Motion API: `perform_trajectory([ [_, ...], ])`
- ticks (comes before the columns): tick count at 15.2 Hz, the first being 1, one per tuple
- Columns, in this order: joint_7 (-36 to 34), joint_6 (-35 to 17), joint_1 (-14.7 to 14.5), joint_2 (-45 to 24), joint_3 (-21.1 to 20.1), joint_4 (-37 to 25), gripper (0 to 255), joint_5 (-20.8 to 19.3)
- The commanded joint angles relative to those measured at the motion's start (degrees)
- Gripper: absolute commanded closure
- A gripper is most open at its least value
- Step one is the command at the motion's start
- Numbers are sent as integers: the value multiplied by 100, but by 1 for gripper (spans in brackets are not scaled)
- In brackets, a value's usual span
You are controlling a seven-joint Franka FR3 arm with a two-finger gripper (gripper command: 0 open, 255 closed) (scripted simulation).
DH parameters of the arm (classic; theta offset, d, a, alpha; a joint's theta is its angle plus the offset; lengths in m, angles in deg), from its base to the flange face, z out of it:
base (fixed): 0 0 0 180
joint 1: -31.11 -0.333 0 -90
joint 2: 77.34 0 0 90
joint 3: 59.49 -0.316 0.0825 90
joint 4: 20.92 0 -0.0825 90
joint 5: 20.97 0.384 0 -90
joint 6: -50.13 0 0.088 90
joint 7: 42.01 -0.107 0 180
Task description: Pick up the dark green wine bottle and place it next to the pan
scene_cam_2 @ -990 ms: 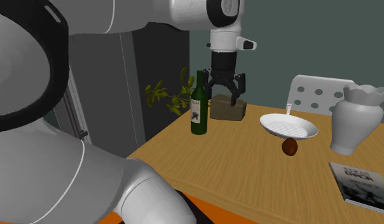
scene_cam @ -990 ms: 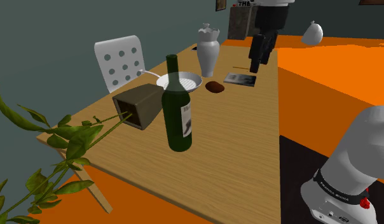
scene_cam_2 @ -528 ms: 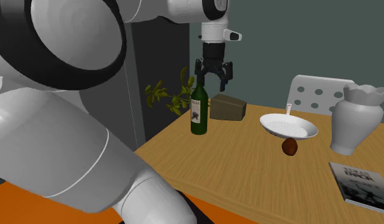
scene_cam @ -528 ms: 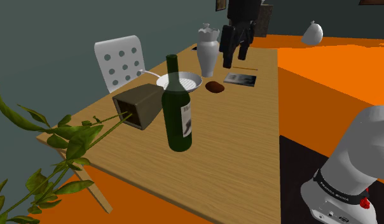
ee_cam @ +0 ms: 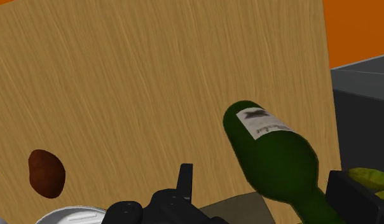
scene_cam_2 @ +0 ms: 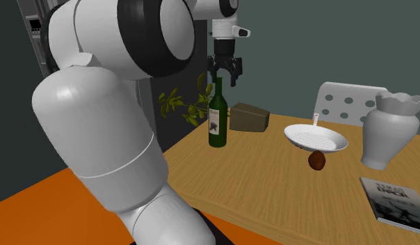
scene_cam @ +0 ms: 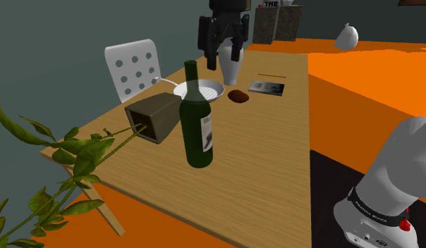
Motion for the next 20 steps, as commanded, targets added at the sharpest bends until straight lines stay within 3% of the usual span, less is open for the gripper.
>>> perform_trajectory([
  [1, -357, 91, -39, -501, -239, -609, 0, -153],
  [5, -1021, 361, -241, -1492, -642, -1839, 0, -609],
  [13, -936, -294, -219, -1253, -580, -972, 0, -490],
  [20, -937, -293, -219, -1254, -580, -974, 0, -491],
])
